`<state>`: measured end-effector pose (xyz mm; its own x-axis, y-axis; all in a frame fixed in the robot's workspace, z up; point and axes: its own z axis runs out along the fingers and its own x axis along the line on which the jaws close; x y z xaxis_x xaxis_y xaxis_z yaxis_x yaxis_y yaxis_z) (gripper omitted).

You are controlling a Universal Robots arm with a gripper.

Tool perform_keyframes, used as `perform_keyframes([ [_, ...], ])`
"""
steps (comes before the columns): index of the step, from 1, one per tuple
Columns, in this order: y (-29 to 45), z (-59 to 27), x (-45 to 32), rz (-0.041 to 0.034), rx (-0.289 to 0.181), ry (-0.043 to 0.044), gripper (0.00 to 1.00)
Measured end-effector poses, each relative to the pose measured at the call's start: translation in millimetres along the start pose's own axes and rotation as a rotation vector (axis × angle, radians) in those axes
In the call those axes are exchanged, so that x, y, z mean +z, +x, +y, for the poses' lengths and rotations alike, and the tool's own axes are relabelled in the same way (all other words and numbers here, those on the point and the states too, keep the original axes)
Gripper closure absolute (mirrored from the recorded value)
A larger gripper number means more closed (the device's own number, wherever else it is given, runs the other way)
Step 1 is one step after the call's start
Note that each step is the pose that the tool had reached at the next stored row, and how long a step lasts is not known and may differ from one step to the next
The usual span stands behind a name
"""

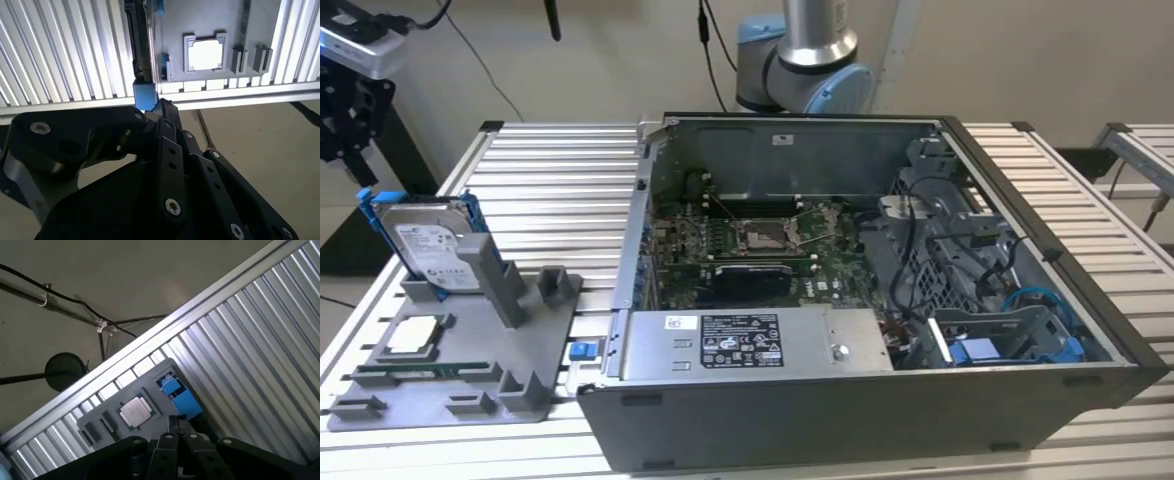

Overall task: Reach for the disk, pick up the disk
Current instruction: 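Pick up the disk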

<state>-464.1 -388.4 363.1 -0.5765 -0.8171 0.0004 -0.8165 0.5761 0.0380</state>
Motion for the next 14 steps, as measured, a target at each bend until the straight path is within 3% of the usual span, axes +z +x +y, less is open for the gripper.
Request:
perform_keyframes([
  [14, 0.0, 0.0, 0.0, 0.0077, -0.237, 0.0019, 1.0],
])
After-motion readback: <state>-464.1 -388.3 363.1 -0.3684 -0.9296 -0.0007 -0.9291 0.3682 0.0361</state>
